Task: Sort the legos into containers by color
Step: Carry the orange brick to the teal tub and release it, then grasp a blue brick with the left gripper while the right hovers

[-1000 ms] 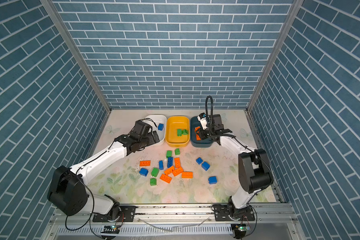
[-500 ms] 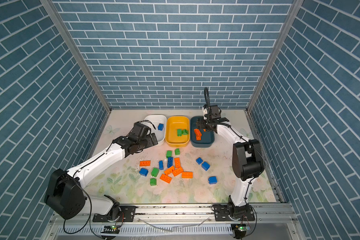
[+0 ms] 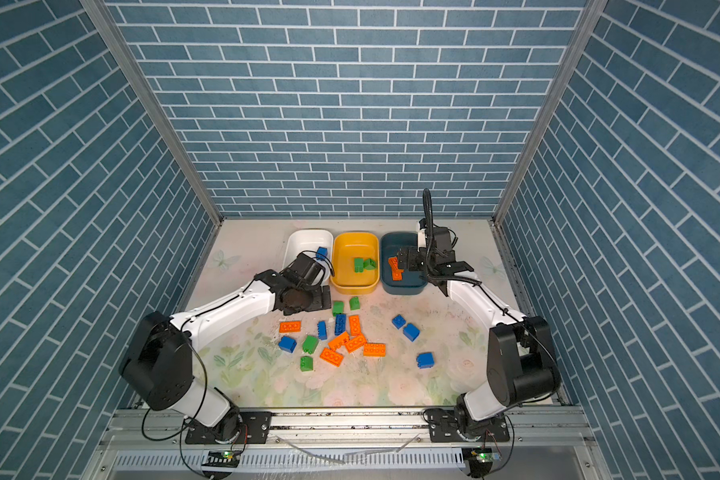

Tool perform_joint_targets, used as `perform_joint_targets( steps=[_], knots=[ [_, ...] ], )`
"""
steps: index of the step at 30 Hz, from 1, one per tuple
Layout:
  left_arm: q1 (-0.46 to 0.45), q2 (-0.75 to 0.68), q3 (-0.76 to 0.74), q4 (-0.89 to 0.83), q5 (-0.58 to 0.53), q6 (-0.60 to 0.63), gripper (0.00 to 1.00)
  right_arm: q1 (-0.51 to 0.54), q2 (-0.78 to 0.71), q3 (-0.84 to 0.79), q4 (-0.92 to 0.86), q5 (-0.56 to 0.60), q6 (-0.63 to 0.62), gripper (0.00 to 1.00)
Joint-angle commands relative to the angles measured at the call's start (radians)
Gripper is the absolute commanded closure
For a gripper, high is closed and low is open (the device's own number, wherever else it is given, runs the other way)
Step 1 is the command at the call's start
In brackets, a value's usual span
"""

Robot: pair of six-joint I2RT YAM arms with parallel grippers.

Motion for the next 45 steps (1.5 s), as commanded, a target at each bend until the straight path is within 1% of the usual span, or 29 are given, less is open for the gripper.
perform_joint_targets(
  steps=[1, 3, 5, 8, 12, 17, 22, 24, 28, 33, 36, 38, 41, 45],
  knots=[
    [-0.037, 0.052, 0.031, -0.110, -0.020, -0.005, 0.09, -0.002, -0.062, -0.060, 0.088, 0.087, 0.016, 0.01],
    [-0.048, 0.074, 0.029, -0.123, -0.039, -0.048, 0.13, -0.002, -0.083, -0.076, 0.093, 0.110, 0.012, 0.01],
    [-0.053, 0.100, 0.022, -0.102, -0.023, -0.056, 0.18, -0.002, -0.109, -0.099, 0.101, 0.154, 0.021, 0.01],
    [-0.063, 0.142, 0.041, -0.116, -0.026, -0.064, 0.30, -0.002, -0.153, -0.138, 0.137, 0.204, 0.020, 0.01],
    [-0.073, 0.181, 0.045, -0.108, -0.019, -0.085, 0.45, -0.002, -0.200, -0.178, 0.164, 0.242, 0.015, 0.01],
    [-0.082, 0.214, 0.036, -0.096, 0.012, -0.098, 0.54, -0.002, -0.229, -0.202, 0.156, 0.290, 0.012, 0.01],
    [-0.082, 0.230, 0.015, -0.055, 0.053, -0.099, 0.62, -0.002, -0.236, -0.206, 0.139, 0.292, 0.012, 0.01],
    [-0.084, 0.232, 0.019, -0.068, 0.036, -0.104, 0.70, -0.002, -0.239, -0.207, 0.132, 0.291, 0.014, 0.01],
    [-0.088, 0.194, -0.005, -0.026, 0.027, -0.096, 0.78, -0.002, -0.243, -0.207, 0.128, 0.258, 0.004, 0.01],
    [-0.086, 0.157, -0.002, -0.016, -0.029, -0.061, 0.89, -0.001, -0.238, -0.201, 0.115, 0.209, -0.005, 0.01],
    [-0.085, 0.134, 0.013, -0.013, -0.080, -0.058, 0.94, 0.000, -0.226, -0.184, 0.082, 0.162, -0.011, 0.01],
    [-0.082, 0.114, 0.029, -0.004, -0.117, -0.048, 0.95, 0.000, -0.214, -0.170, 0.064, 0.108, -0.022, 0.01],
    [-0.068, 0.088, 0.058, 0.038, -0.135, -0.002, 0.94, 0.005, -0.199, -0.155, 0.054, 0.031, -0.043, 0.01],
    [-0.030, 0.093, 0.133, 0.032, -0.175, 0.041, 0.94, 0.023, -0.180, -0.131, 0.033, 0.005, -0.069, 0.01]
  ],
)
